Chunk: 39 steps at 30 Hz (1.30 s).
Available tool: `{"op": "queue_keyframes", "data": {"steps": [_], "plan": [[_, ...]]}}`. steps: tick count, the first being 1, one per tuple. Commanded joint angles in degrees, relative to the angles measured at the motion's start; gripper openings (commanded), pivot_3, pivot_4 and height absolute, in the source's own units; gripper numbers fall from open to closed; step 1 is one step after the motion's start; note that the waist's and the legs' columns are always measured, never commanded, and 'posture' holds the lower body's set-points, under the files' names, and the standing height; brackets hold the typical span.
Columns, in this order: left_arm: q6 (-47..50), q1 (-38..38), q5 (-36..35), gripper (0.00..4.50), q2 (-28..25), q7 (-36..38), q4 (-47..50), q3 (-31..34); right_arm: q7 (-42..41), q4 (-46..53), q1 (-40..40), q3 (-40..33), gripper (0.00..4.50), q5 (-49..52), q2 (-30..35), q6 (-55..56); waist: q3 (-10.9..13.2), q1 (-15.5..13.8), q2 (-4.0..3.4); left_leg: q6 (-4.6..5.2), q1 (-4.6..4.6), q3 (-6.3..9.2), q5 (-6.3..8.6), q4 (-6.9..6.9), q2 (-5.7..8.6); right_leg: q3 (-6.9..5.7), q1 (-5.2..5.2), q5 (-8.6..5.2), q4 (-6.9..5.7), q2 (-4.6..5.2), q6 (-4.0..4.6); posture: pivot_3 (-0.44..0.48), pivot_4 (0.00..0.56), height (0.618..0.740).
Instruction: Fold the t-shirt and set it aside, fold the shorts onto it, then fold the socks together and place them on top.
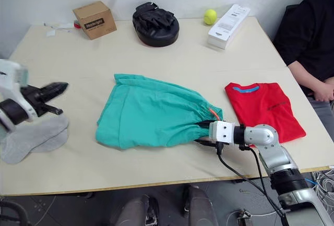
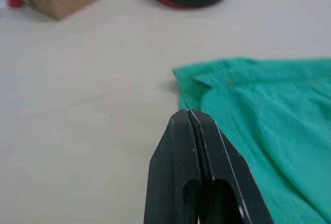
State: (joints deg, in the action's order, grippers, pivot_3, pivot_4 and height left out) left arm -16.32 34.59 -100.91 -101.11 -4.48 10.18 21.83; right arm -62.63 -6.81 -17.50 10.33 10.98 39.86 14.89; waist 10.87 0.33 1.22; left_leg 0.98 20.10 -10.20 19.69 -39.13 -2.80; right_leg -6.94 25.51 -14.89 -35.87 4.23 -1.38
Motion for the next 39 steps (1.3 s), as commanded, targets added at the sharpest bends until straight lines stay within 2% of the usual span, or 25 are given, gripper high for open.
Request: {"op": "queue_keyframes", "data": {"steps": [1, 3, 5, 7, 12, 15, 17, 20, 24, 27, 32, 35, 39], "plan": [[5.92, -14.93, 4.48, 0.00, 10.95, -9.89, -6.72, -2.01, 1.10, 6.56, 0.58, -4.44, 3.63, 7.03, -0.11, -8.84, 0.00, -0.11, -0.01, -0.03, -0.04, 0.00, 0.02, 0.03, -0.03, 0.03, -0.01, -0.02, -0.01, 0.02, 0.03, 0.000, 0.150, 0.740], [10.47, -23.65, 9.38, 0.00, 17.24, -16.66, -11.32, -2.83, 2.69, 8.22, 0.58, -5.88, 3.63, 9.84, -1.21, -13.97, 0.00, -0.24, -0.05, -0.03, -0.11, -0.01, 0.01, 0.03, -0.02, 0.04, -0.02, -0.03, -0.06, 0.11, 0.05, 0.000, 0.150, 0.740], [14.54, -29.22, 15.98, 0.00, 21.58, -21.63, -14.59, -3.49, 3.75, 9.44, 0.63, -6.56, 3.63, 11.02, -2.06, -17.01, -0.01, -0.27, -0.03, -0.02, -0.16, -0.02, 0.01, 0.04, -0.04, 0.04, -0.04, -0.02, -0.11, 0.22, 0.05, 0.000, 0.150, 0.740], [17.95, -32.75, 24.22, 0.00, 24.13, -22.26, -13.30, -5.36, 4.16, 10.27, 0.83, -6.63, 3.63, 10.82, -2.56, -17.87, -0.02, -0.65, 0.00, -0.03, -0.15, -0.01, 0.01, 0.04, -0.05, 0.02, -0.04, -0.02, -0.09, 0.23, 0.06, 0.000, 0.150, 0.740], [21.11, -39.30, 47.97, 0.00, 29.25, -12.22, -1.44, -15.95, 4.85, 11.60, 1.20, -7.70, 3.63, 11.02, -2.82, -19.93, -0.06, -1.74, 0.10, -0.07, 0.09, -0.03, 0.11, 0.04, 0.03, -0.08, 0.13, 0.03, -0.01, 0.28, -0.03, 0.000, 0.150, 0.740], [22.61, -43.03, 58.98, 0.00, 34.35, -4.68, 5.23, -22.81, 4.92, 11.91, 1.29, -8.42, 3.63, 10.97, -2.49, -20.73, -0.06, -1.59, 0.09, -0.36, 0.09, -0.12, 0.32, 0.05, 0.07, -0.08, 0.14, 0.04, 0.01, 0.25, -0.04, 0.000, 0.150, 0.740], [23.83, -44.82, 64.22, 0.00, 38.61, -2.22, 7.32, -25.63, 5.15, 11.98, 1.49, -8.92, 3.63, 10.72, -2.30, -20.86, -0.07, -1.35, 0.08, -0.33, 0.07, -0.19, 0.30, 0.07, 0.01, -0.06, 0.16, 0.03, -0.02, 0.24, -0.03, 0.000, 0.150, 0.740], [21.99, -46.86, 76.74, 0.00, 45.05, -0.01, 8.27, -30.27, 5.48, 12.64, 2.17, -9.60, 3.63, 10.46, -1.99, -21.16, -0.06, -0.59, 0.08, -0.32, 0.00, -0.30, 0.23, 0.07, -0.17, 0.08, 0.21, -0.04, -0.08, 0.18, 0.10, 0.000, 0.150, 0.740], [28.38, -46.03, 75.46, 0.00, 57.17, -1.20, 10.24, -29.24, 5.70, 14.72, 4.35, -10.15, 3.63, 9.95, -1.56, -21.07, -0.07, -0.22, 0.05, -0.51, -0.12, -0.30, 0.17, 0.08, -0.50, 0.15, 0.22, -0.14, -0.22, -0.02, 0.32, 0.000, 0.150, 0.740], [32.27, -42.17, 74.79, 0.00, 58.23, 6.09, 13.53, -29.78, 4.81, 16.23, 6.57, -10.09, 3.63, 8.39, -0.18, -19.37, -0.07, -0.08, 0.06, -0.59, -0.27, -0.38, 0.16, 0.05, -0.68, 0.25, 0.21, -0.14, -0.29, -0.14, 0.41, 0.000, 0.150, 0.740], [28.17, -30.51, 79.54, 0.00, 47.57, 23.43, 16.96, -25.86, 0.87, 15.88, 9.14, -9.25, 3.63, 3.50, 4.69, -11.91, -0.07, -0.05, 0.06, -0.72, -0.61, -0.66, 0.26, 0.14, -0.79, 0.41, 0.19, -0.28, -0.45, -0.18, 0.65, 0.000, 0.150, 0.740], [25.93, -29.11, 83.23, 0.00, 44.80, 28.88, 13.79, -24.88, 0.36, 12.67, 7.86, -8.07, 3.63, 0.09, 5.73, -7.54, -0.07, -0.19, 0.06, -0.73, -0.71, -0.70, 0.30, 0.18, -0.81, 0.43, 0.16, -0.31, -0.44, -0.17, 0.71, 0.000, 0.150, 0.740], [22.68, -31.81, 90.22, 0.00, 44.72, 33.19, 8.68, -26.44, 0.09, 7.48, 5.21, -5.43, 3.63, -5.57, 5.70, 0.18, -0.07, -0.25, 0.05, -0.91, -0.76, -0.74, 0.52, 0.21, -0.80, 0.43, 0.14, -0.33, -0.40, -0.16, 0.74, 0.000, 0.150, 0.740]]}}
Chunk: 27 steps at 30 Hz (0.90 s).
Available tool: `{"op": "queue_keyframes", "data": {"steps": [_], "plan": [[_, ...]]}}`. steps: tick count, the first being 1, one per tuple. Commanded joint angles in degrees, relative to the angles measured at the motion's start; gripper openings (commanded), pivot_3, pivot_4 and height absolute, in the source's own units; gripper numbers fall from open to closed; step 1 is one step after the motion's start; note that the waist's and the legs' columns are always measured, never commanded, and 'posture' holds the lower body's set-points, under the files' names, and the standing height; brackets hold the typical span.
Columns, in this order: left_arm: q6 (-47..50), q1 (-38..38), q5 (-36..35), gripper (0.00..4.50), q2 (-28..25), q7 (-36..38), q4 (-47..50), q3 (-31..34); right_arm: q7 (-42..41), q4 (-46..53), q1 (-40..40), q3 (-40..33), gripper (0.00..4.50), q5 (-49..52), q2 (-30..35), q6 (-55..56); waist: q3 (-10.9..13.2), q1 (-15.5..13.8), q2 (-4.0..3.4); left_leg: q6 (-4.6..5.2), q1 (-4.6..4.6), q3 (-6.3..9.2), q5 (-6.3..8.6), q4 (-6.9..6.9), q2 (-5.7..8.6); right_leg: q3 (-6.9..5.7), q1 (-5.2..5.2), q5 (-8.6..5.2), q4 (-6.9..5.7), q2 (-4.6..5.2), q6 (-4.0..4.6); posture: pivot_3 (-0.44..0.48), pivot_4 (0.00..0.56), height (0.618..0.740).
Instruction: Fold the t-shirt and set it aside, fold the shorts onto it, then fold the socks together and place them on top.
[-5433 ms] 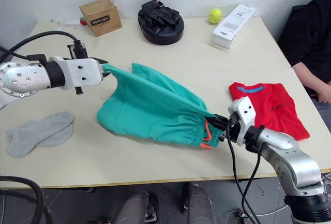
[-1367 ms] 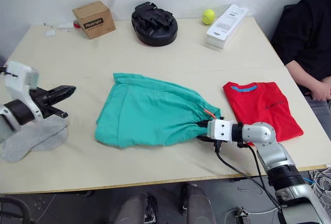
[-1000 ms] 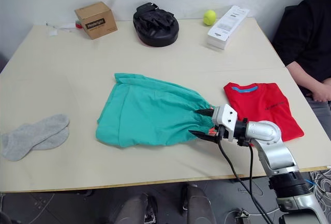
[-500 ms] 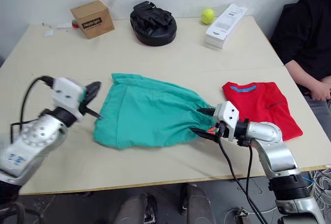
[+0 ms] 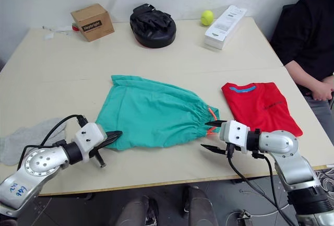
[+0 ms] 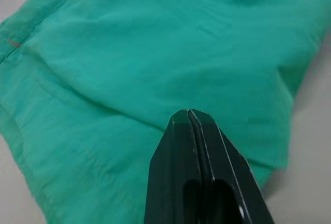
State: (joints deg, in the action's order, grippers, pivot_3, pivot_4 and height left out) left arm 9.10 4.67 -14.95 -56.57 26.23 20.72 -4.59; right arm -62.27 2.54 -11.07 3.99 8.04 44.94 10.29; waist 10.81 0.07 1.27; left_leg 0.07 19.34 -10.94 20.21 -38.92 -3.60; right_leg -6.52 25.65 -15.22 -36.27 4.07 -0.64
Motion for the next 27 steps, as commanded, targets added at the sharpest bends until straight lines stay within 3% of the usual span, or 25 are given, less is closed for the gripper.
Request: {"op": "queue_keyframes", "data": {"steps": [1, 6, 9, 18, 27], "plan": [[-3.34, -2.48, 5.51, 0.00, 0.57, 3.09, -2.67, -0.19, -0.20, -2.60, -1.70, 1.23, 3.63, -3.06, 0.37, 5.54, 0.00, 0.05, 0.00, 0.07, 0.00, 0.00, -0.03, 0.02, -0.01, -0.01, 0.00, 0.00, 0.00, 0.00, 0.00, 0.000, 0.150, 0.740], [-3.11, -7.37, 9.83, 0.00, 4.84, 4.67, -8.36, -1.41, 2.10, -7.99, -6.58, 4.49, 3.63, -7.21, -2.90, 8.38, 0.00, 0.36, 0.00, 0.19, -0.04, -0.22, -0.08, 0.07, -0.08, 0.04, 0.05, 0.00, -0.02, -0.03, 0.00, 0.000, 0.150, 0.740], [-3.45, -8.69, 10.77, 0.00, 6.64, 6.25, -10.14, -1.13, 3.17, -10.83, -8.57, 5.66, 3.04, -9.05, -4.01, 9.58, 0.00, 0.58, 0.00, 0.19, -0.13, -0.38, -0.08, 0.06, -0.15, 0.17, 0.06, -0.01, -0.09, -0.09, 0.01, 0.000, 0.150, 0.740], [-2.65, -7.35, 11.05, 0.00, 7.91, 10.57, -10.11, 1.11, 3.33, -14.45, -10.79, 7.06, 0.02, -10.14, -3.95, 13.50, 0.00, 0.97, 0.00, 0.18, -0.24, -0.50, -0.08, 0.03, -0.14, 0.32, 0.06, -0.01, -0.20, -0.06, 0.01, 0.000, 0.150, 0.740], [3.98, 5.55, 4.95, 0.00, 4.94, 18.45, 0.59, 7.95, -3.12, -12.41, -7.52, 6.80, 0.02, -5.04, -1.08, 18.51, -0.03, 1.59, -0.05, 0.15, -0.25, -0.51, -0.05, 0.14, -0.17, 0.35, 0.14, -0.05, -0.19, -0.06, 0.07, 0.000, 0.150, 0.740]]}}
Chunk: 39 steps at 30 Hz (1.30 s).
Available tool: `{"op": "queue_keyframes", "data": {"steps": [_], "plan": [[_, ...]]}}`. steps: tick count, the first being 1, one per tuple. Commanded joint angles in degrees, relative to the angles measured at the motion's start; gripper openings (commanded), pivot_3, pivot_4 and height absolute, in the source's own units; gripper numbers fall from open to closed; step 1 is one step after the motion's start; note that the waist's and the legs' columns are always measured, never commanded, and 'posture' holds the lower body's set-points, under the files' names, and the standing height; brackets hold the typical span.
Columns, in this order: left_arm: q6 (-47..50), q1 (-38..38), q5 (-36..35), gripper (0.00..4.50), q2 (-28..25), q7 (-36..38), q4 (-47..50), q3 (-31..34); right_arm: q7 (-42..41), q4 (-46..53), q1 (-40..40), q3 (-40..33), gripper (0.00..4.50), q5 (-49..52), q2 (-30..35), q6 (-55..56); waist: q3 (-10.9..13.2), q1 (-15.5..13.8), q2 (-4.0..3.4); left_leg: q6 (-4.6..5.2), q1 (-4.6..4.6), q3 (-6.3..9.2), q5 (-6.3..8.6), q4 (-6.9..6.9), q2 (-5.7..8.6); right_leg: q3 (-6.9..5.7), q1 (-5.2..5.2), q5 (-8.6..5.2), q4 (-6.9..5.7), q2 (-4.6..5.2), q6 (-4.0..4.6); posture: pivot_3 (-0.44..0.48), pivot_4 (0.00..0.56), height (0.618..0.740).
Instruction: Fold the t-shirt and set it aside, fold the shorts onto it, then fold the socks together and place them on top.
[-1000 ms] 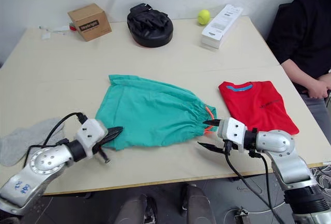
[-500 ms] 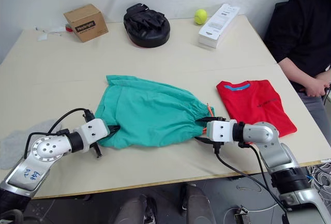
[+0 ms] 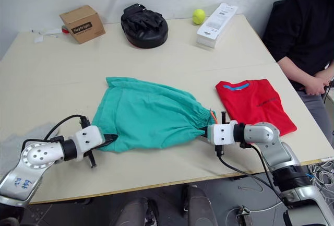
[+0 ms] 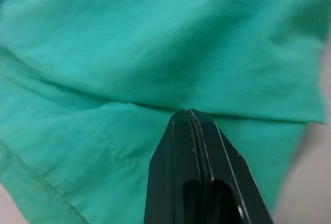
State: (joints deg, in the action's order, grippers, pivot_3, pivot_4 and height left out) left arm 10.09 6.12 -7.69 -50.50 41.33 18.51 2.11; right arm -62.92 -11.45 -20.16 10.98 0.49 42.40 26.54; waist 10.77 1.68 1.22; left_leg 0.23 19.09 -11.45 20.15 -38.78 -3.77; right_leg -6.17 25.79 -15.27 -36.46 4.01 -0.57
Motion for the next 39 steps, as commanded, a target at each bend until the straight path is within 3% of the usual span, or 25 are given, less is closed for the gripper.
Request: {"op": "queue_keyframes", "data": {"steps": [1, 7, 14, 17, 22, 29, 30, 39], "plan": [[3.76, 5.82, -3.20, 0.00, -1.24, 4.05, 3.98, 2.16, -2.72, 1.48, 1.91, -0.33, 0.02, 2.63, 1.92, 3.29, -0.01, -0.01, -0.01, 0.00, -0.01, 0.00, 0.00, 0.01, 0.00, 0.00, 0.00, -0.01, 0.00, 0.00, 0.01, 0.000, 0.150, 0.740], [6.13, 12.95, -4.87, 0.00, -0.89, 5.63, 8.91, 5.66, -2.72, -3.06, 1.27, -1.18, 0.02, 1.81, 3.53, 9.08, -0.02, 0.03, -0.04, -0.01, -0.04, -0.01, 0.02, 0.02, 0.01, 0.03, 0.01, -0.02, 0.00, 0.00, 0.02, 0.000, 0.150, 0.740], [6.23, 11.74, -2.31, 0.00, 1.50, 1.68, 8.45, 6.57, -3.80, -5.47, -0.25, -0.46, 0.02, 2.53, 3.78, 11.04, -0.03, -0.10, -0.06, 0.01, -0.03, 0.00, 0.04, 0.01, 0.02, 0.04, 0.00, -0.02, 0.02, 0.01, 0.02, 0.000, 0.150, 0.740], [3.81, 10.22, -2.76, 0.57, 1.89, 2.55, 6.95, 7.63, -3.15, -4.96, -0.63, -0.39, 0.00, 2.46, 2.92, 10.18, -0.04, -0.12, -0.06, 0.02, -0.02, 0.01, 0.04, 0.01, 0.02, 0.03, 0.00, -0.02, 0.01, 0.02, 0.02, 0.000, 0.150, 0.740], [0.45, 11.07, -5.32, 2.12, 0.87, 7.29, 7.29, 10.12, -2.70, -4.66, -0.30, -0.35, 0.00, 2.33, 2.51, 9.72, -0.04, 0.00, -0.06, 0.00, 0.01, 0.01, 0.06, 0.03, 0.01, 0.02, 0.05, -0.02, 0.01, 0.02, 0.03, 0.000, 0.150, 0.740], [-9.69, 8.34, -2.19, 4.32, -2.71, 12.25, 3.72, 11.79, -1.86, -4.43, -0.51, -0.23, 0.00, 2.06, 2.08, 9.11, -0.04, 0.02, -0.06, -0.01, 0.07, -0.01, 0.07, 0.04, 0.00, 0.02, 0.13, -0.04, 0.01, 0.01, 0.06, 0.000, 0.150, 0.740], [-10.35, 7.63, -1.75, 4.48, -2.85, 12.27, 3.38, 11.46, -1.83, -4.41, -0.49, -0.22, 0.00, 2.05, 2.08, 9.09, -0.04, 0.02, -0.06, -0.01, 0.07, -0.02, 0.07, 0.04, 0.01, 0.03, 0.13, -0.04, 0.01, 0.02, 0.06, 0.000, 0.150, 0.740], [-18.30, -2.40, 11.50, 4.48, -2.15, 9.77, -8.52, 0.92, -1.36, -3.40, -0.38, 0.16, 0.00, 1.83, 1.35, 7.99, -0.12, -0.07, -0.20, -0.02, 0.00, -0.12, 0.06, 0.16, 0.02, 0.06, 0.13, -0.04, 0.01, 0.00, 0.05, 0.000, 0.150, 0.740]]}}
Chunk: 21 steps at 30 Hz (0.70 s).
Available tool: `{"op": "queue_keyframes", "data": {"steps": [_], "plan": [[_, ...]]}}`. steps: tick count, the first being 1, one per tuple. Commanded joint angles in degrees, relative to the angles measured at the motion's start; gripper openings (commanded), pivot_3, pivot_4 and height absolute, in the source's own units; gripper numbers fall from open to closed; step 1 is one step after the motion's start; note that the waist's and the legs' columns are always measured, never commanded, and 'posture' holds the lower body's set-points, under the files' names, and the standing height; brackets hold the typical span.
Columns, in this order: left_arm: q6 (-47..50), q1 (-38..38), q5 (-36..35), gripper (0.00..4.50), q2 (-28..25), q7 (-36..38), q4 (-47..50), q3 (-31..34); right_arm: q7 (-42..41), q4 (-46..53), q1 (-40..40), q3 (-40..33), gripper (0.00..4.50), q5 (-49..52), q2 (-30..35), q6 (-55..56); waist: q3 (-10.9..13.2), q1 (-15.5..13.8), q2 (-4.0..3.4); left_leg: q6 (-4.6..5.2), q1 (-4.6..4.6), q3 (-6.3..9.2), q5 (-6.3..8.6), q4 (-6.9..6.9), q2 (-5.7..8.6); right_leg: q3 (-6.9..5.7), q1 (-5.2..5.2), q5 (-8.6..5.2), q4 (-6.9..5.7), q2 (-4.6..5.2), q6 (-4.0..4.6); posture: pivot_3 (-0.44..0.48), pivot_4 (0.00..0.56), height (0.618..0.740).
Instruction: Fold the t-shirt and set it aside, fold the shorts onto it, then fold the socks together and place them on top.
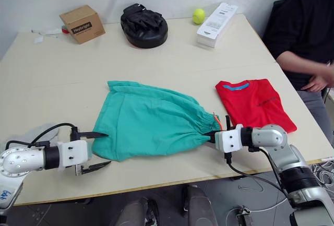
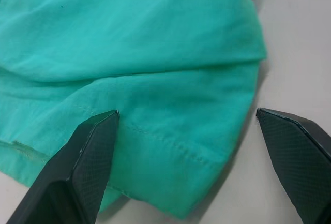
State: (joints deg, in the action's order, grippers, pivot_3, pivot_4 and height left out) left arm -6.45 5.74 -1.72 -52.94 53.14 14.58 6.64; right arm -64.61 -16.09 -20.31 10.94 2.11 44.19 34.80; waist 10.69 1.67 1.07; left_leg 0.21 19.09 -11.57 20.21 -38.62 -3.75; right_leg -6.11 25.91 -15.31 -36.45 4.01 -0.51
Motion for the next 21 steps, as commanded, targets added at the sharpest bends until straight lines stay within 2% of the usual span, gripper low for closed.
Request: {"op": "queue_keyframes", "data": {"steps": [1, 3, 6, 13, 18, 21], "plan": [[-2.57, -3.28, 6.53, 4.48, 0.38, -2.27, -6.02, -4.56, 0.29, 1.29, -0.38, 0.24, 0.00, 0.21, -0.50, -0.39, -0.07, -0.16, -0.12, 0.01, -0.01, -0.01, -0.01, 0.00, 0.01, 0.01, -0.01, 0.01, 0.00, 0.01, -0.01, 0.000, 0.150, 0.740], [-3.53, -5.09, 7.42, 4.48, 0.67, -2.87, -8.05, -5.61, 0.23, 1.51, -0.56, 0.20, 0.00, 0.30, -0.52, -0.66, -0.20, -0.32, -0.34, 0.03, -0.05, 0.00, -0.03, 0.00, 0.03, -0.01, -0.04, 0.01, -0.01, 0.05, -0.02, 0.000, 0.150, 0.740], [-3.46, -7.17, 6.74, 3.87, 1.43, -3.31, -9.99, -6.41, 0.23, 1.94, -0.50, -0.06, 0.00, 0.49, -0.37, -0.99, -0.40, -0.30, -0.68, 0.05, -0.10, 0.00, -0.05, 0.01, 0.05, 0.00, -0.10, 0.02, -0.02, 0.08, -0.02, 0.000, 0.150, 0.740], [0.26, -5.45, 3.13, 1.67, 0.04, 0.05, -9.55, -6.68, 0.41, 2.27, -0.38, -0.19, 0.00, 0.48, -0.37, -1.21, -0.41, -0.08, -0.69, 0.01, -0.37, -0.04, -0.14, 0.31, 0.08, 0.03, -0.21, 0.02, -0.05, 0.06, -0.02, 0.000, 0.150, 0.740], [9.66, 4.86, -4.95, 0.02, -2.78, 4.79, 1.04, -2.32, -1.24, 1.84, -1.63, -0.01, 0.00, 1.26, 0.11, 1.14, -0.39, 0.75, -0.66, -0.11, -0.58, -0.16, -0.11, 0.57, 0.04, 0.13, -0.25, -0.10, -0.04, -0.02, 0.12, 0.000, 0.150, 0.740], [13.47, 11.55, -7.48, 0.02, -3.54, 5.21, 7.06, 0.99, -3.34, 1.10, -2.49, 0.44, 0.00, 1.90, 0.67, 3.13, -0.39, 1.45, -0.65, -0.25, -0.65, -0.15, -0.05, 0.67, 0.00, 0.13, -0.25, -0.36, -0.10, -0.08, 0.13, 0.000, 0.150, 0.740]]}}
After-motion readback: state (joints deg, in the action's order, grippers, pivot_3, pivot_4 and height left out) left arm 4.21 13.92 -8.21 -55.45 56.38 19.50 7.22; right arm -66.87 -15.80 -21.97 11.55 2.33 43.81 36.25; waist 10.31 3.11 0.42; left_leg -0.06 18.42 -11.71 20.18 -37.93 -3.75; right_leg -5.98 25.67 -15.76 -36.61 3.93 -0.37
